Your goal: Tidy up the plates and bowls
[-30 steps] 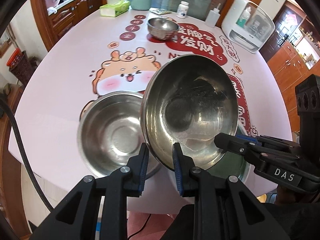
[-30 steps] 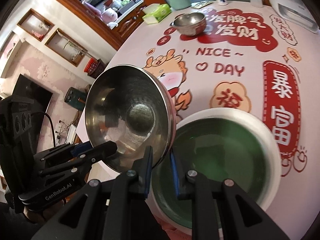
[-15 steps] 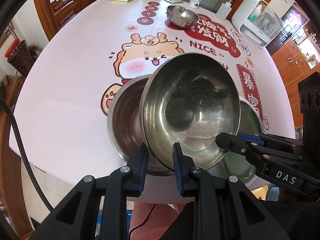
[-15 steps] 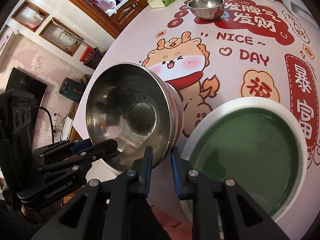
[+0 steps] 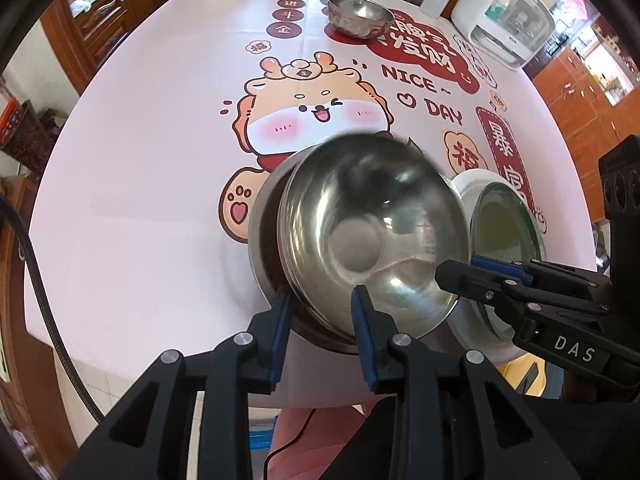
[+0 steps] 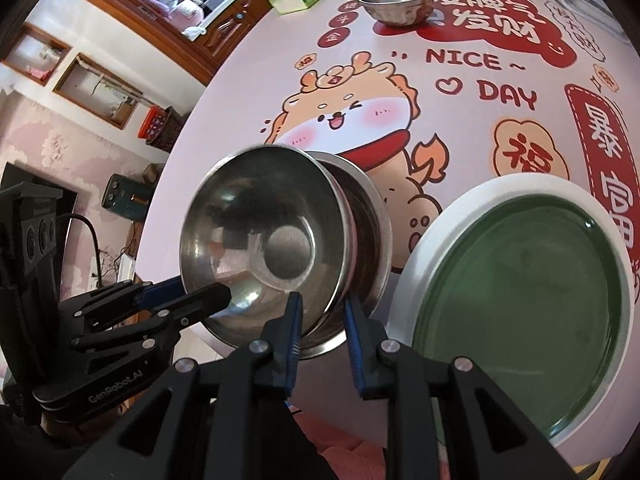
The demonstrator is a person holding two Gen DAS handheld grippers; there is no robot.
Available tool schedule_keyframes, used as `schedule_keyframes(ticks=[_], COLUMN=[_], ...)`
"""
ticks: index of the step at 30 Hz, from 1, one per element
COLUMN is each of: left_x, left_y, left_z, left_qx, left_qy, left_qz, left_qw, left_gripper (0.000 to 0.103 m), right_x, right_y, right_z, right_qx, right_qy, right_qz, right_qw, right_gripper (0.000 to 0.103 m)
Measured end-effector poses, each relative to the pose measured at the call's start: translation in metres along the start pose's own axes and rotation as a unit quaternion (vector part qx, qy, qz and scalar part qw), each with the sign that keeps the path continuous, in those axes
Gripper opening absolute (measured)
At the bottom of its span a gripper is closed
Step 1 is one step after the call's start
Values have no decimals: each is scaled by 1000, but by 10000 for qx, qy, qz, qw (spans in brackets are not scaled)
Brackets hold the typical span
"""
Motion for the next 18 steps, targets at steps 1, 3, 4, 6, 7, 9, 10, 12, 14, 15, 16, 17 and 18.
schedule_keyframes(ticks=[1, 3, 4, 6, 7, 9, 10, 12, 14, 15, 16, 17, 18], left_x=[0, 0, 0, 0, -1, -3, -4, -8, -11, -13, -14, -16, -19], left_y=[0, 0, -1, -1, -1, 0, 1, 3, 5, 7, 8, 9, 10], left_z=[1, 3, 5, 8, 9, 14, 16, 20, 26, 29, 31, 34, 38], left_qx=[37, 135, 172, 273, 301, 363, 376, 419, 460, 475, 476, 476, 477], left_qy=[-1, -25, -32, -59, -80, -151, -182, -257, -335, -375, -404, -443, -481], left_qz=[10, -33, -36, -30, -21, -13, -4, 0, 6, 5, 6, 14, 20], left_qw=[10000, 9999, 9998, 9996, 9995, 9992, 9991, 9988, 9984, 9982, 9980, 9979, 9977], left_gripper=[30, 30, 30, 30, 30, 30, 31, 31, 32, 32, 32, 32, 32], right_x=[-1, -4, -6, -9, -10, -14, -15, -19, -23, -25, -28, -30, -33], right_y=[0, 1, 1, 1, 1, 0, 0, -1, -1, -1, 0, 0, 1], right_z=[1, 2, 2, 2, 3, 5, 6, 7, 10, 12, 15, 17, 19], right_qx=[37, 75, 95, 138, 155, 200, 214, 251, 271, 276, 281, 279, 271], right_qy=[-71, -198, -257, -364, -404, -526, -568, -675, -773, -818, -868, -919, -959], right_qz=[16, -14, -28, -64, -82, -119, -132, -176, -212, -231, -250, -268, -282], right_qw=[10000, 9998, 9996, 9992, 9990, 9983, 9981, 9972, 9964, 9960, 9955, 9950, 9946], right_gripper=[26, 30, 31, 33, 34, 35, 36, 37, 37, 38, 38, 38, 38])
Point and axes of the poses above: each gripper's, at about its wrist camera, not at the fingertips, and x roughly the way its jaws point, y to its left, z to its top, the point moved 7 cm from there along x, roughly the way its jaws point, and after that the axes turned 12 degrees about z, right-handed, at the moved point
